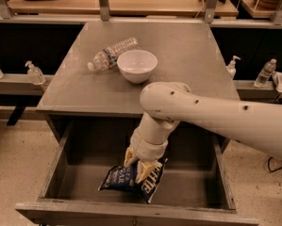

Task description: Pick blue chip bag from top drawer and place on counter

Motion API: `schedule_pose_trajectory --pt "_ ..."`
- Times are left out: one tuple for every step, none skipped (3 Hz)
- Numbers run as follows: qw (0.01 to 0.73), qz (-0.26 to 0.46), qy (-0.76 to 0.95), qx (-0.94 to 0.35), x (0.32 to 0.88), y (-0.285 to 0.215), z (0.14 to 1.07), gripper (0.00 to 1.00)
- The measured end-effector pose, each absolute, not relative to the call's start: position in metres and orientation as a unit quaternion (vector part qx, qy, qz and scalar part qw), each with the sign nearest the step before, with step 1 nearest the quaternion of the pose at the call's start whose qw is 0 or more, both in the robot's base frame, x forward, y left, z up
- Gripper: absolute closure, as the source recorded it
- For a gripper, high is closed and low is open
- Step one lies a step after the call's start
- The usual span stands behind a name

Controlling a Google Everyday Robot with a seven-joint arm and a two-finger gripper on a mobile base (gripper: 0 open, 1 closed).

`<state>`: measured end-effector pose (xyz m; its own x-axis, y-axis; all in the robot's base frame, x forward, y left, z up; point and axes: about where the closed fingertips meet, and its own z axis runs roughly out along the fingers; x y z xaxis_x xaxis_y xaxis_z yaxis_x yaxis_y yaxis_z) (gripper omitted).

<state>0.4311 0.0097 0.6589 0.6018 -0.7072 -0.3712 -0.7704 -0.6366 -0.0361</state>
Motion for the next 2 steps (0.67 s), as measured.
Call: schedule_pose_trajectory --pt "0.137 0.157 0.431 -0.878 0.434 -0.002 0.7 1.0" --pt "0.167 0.143 0.447 -0.867 0.436 -0.018 0.752 1.0"
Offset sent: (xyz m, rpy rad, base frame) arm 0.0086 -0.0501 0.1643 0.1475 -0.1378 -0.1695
